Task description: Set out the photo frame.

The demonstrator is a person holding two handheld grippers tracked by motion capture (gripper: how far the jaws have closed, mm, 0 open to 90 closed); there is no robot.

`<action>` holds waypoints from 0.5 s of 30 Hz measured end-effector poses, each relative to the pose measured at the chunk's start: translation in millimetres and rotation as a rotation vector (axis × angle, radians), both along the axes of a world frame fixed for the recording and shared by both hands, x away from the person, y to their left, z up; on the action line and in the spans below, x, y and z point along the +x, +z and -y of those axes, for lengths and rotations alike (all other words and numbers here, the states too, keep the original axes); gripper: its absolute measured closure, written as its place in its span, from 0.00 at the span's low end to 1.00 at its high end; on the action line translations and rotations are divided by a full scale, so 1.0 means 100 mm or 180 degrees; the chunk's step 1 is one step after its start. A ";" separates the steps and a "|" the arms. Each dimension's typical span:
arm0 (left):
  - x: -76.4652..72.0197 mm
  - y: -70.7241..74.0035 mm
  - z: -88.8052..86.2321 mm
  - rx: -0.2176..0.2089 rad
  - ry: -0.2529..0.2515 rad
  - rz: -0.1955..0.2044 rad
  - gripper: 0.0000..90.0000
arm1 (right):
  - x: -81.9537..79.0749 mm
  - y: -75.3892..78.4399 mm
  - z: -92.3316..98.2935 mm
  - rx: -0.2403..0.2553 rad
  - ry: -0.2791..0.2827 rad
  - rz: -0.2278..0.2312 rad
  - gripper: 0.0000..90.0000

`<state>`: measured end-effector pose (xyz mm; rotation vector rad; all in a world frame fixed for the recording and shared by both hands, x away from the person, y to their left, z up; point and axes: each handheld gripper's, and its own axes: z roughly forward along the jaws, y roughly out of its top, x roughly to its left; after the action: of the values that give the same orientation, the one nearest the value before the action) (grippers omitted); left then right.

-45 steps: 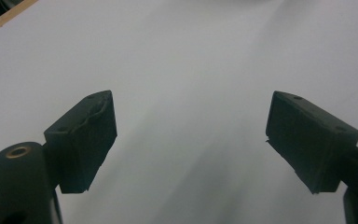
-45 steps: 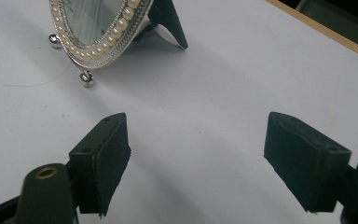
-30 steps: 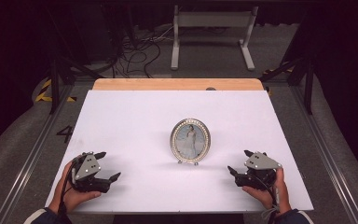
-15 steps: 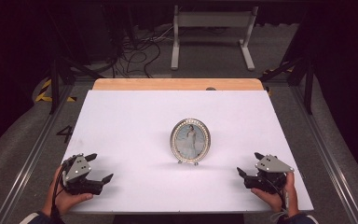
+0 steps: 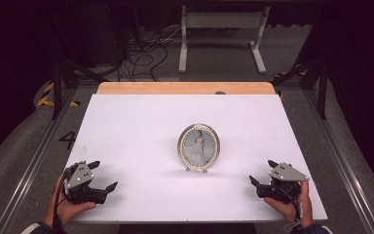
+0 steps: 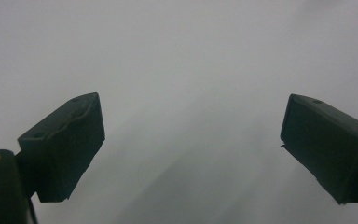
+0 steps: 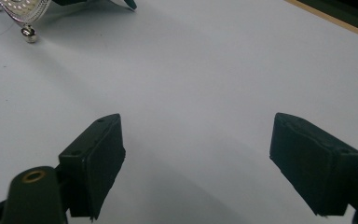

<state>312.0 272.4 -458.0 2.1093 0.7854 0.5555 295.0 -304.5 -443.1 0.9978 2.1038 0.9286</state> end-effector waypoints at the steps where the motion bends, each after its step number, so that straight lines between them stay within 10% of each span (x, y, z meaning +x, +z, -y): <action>1: 0.00 0.00 0.00 0.0000 0.0000 0.0000 0.08 | 0.00 0.00 0.00 0.0000 0.0000 0.0000 0.20; 15: 0.00 -0.02 0.04 0.0072 -0.0052 -0.0016 0.06 | 0.00 -0.03 -0.05 -0.0045 0.0033 -0.0025 0.19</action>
<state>311.7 268.7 -459.8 2.1366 0.7673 0.5528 295.3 -299.5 -446.3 0.9858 2.1212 0.9152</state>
